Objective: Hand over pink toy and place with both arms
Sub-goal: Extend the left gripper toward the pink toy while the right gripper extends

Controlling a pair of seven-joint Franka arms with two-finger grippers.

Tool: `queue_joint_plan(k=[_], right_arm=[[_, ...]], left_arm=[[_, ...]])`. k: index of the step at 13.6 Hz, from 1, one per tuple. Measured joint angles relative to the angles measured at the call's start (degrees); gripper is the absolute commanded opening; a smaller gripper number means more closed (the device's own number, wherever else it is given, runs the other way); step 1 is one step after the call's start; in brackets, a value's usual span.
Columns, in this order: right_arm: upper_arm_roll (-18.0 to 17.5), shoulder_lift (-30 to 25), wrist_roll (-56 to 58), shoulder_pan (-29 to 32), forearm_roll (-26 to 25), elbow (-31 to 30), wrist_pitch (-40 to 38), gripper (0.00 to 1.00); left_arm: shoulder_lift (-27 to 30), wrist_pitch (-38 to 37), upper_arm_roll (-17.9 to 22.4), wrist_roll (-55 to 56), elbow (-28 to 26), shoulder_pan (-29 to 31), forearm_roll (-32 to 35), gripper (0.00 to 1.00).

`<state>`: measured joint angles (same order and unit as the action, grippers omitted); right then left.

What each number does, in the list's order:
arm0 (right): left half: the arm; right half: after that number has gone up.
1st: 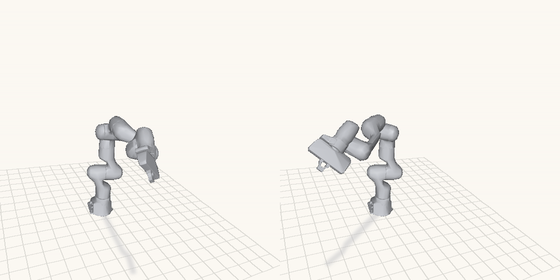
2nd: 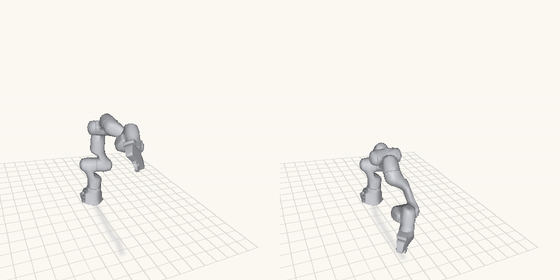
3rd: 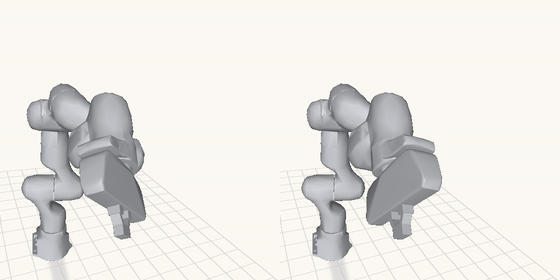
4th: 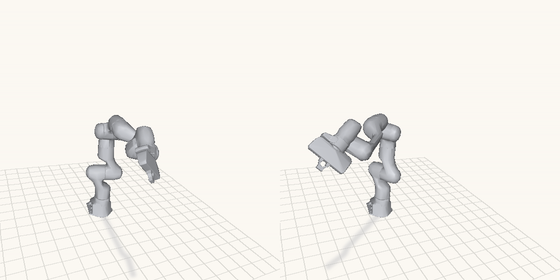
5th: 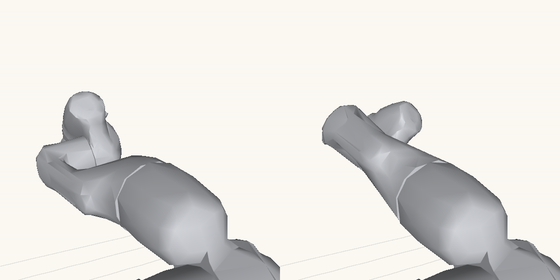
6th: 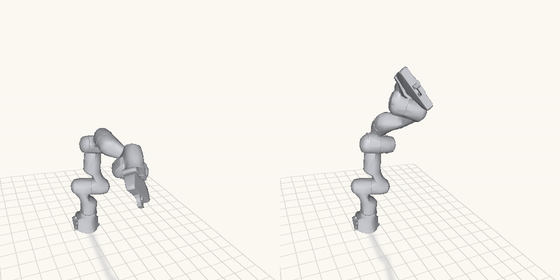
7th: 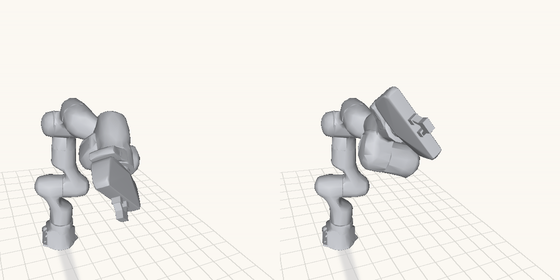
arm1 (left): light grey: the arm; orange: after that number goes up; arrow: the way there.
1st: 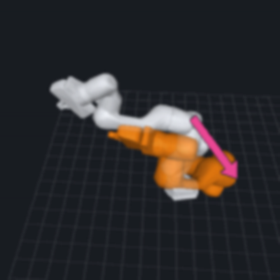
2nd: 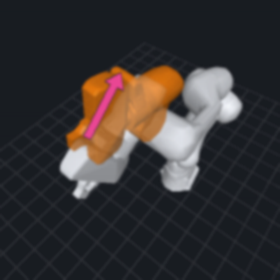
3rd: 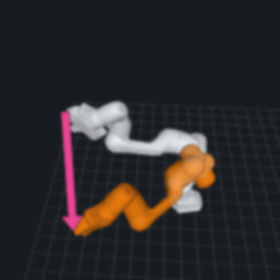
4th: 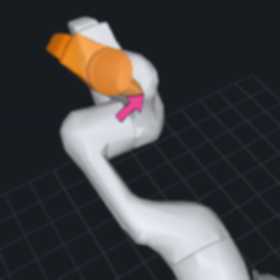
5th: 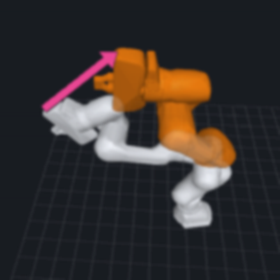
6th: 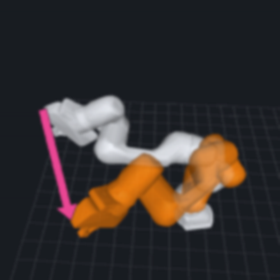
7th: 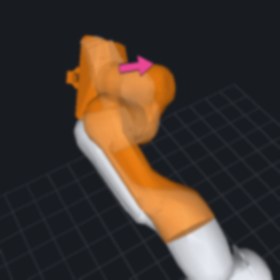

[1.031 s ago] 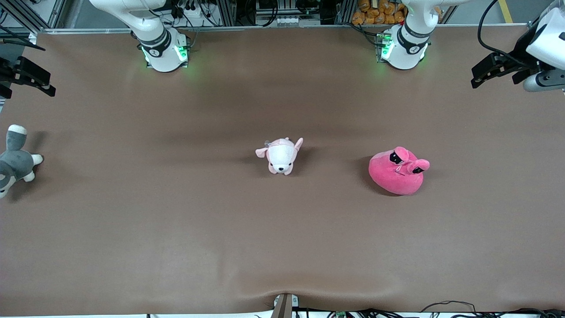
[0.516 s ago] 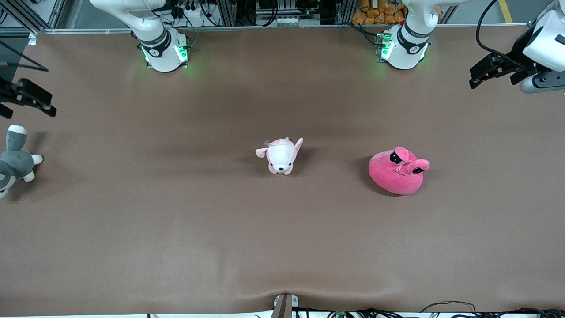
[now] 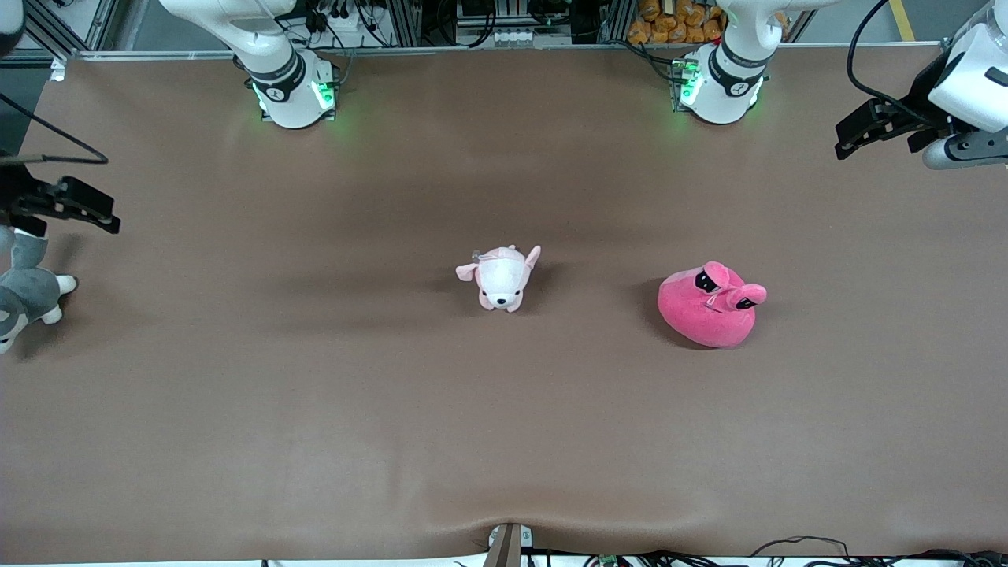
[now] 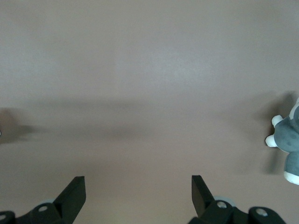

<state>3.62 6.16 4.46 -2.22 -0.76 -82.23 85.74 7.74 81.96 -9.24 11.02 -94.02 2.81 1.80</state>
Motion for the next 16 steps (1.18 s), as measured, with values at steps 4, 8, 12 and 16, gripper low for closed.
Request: queue_joint_plan(k=[4, 8, 12, 16], right_arm=[[-0.05, 0.24, 0.00, -0.03, 0.00, 0.41, 0.00, 1.00], [-0.05, 0.14, 0.01, -0.03, 0.00, 0.82, -0.03, 1.00], [-0.05, 0.17, 0.01, -0.03, 0.00, 0.79, -0.26, 1.00], [-0.06, 0.59, 0.03, -0.02, 0.00, 0.53, -0.36, 1.00]], left_arm=[[-0.01, 1.01, 0.00, 0.00, -0.86, 0.00, 0.00, 1.00], [-0.03, 1.68, 0.00, 0.00, -1.50, 0.00, 0.00, 1.00], [-0.16, 3.00, 0.04, 0.00, -1.91, 0.09, 0.00, 1.00], [-2.61, 5.12, 0.16, 0.05, -2.23, 0.16, 0.00, 1.00]])
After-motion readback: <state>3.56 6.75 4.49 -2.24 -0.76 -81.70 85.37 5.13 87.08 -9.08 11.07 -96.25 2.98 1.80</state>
